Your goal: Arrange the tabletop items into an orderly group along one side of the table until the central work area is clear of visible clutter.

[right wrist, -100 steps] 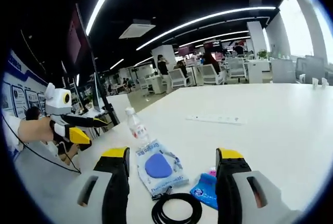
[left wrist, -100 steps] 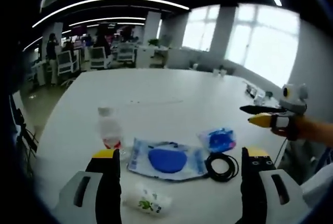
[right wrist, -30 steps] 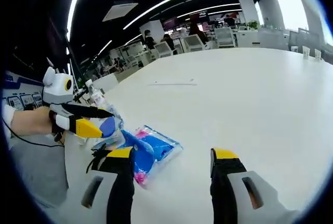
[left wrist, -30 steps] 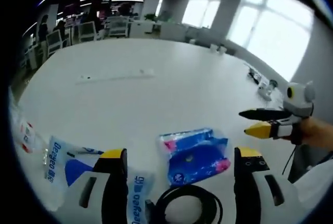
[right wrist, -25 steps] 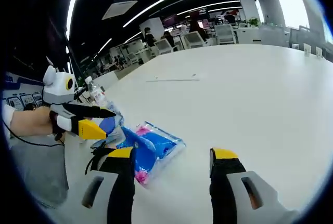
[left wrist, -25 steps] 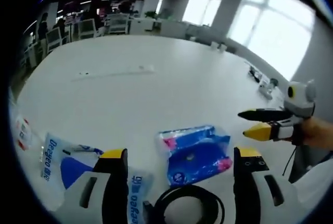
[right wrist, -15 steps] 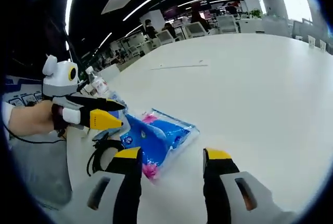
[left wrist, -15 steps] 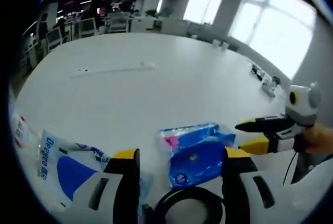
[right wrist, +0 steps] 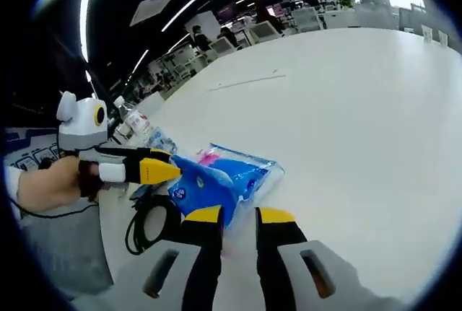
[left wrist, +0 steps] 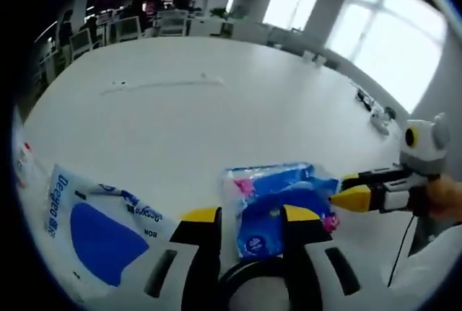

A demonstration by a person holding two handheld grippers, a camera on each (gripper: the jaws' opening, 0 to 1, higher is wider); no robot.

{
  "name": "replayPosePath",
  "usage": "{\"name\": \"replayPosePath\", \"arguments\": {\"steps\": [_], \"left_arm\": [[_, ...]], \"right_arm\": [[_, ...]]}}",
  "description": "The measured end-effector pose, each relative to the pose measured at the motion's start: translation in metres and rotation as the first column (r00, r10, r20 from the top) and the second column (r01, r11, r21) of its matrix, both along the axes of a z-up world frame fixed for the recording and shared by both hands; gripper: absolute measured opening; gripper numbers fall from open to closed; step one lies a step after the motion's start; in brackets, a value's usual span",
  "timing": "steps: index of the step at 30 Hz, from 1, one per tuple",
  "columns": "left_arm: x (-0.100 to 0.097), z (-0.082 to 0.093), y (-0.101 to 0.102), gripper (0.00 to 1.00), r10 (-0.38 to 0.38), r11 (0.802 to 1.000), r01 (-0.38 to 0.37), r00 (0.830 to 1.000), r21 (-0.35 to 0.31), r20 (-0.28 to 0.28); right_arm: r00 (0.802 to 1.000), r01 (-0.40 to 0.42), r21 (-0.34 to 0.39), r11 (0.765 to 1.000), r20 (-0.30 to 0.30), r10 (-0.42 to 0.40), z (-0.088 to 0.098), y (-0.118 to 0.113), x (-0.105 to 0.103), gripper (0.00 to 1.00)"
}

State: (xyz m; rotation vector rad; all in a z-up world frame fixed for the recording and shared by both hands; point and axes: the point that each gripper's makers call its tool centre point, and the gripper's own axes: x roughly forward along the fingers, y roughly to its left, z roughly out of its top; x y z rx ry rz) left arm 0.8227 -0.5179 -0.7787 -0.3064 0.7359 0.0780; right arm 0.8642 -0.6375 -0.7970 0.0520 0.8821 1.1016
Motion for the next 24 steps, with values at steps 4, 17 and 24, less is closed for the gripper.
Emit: {"name": "replayPosePath", "arguments": {"steps": [4, 17, 24], "left_arm": [[-0.004, -0.002, 0.0, 0.12, -0.004, 1.0, 0.004, 1.0, -0.017, -0.009], [0.007, 0.008, -0.005, 0.0, 0.006, 0.998, -0.004, 1.0, -0.064, 0.023], [0.016, 0.012, -0.012, 0.0, 0.023, 0.994, -0.019, 0.999, -0.106, 0.042]], "right_arm": [[1.0, 0.017, 0.002, 1.0, -0.007, -0.017, -0.001, 0.002, -0.001, 0.08], [0.997, 0.072, -0.022, 0.997, 0.027, -0.071, 0.002, -0.007, 0.014, 0.0], [0.994, 0.102, -0.018, 0.995, 0.052, -0.1, 0.013, -0.012, 0.028, 0.0]]}}
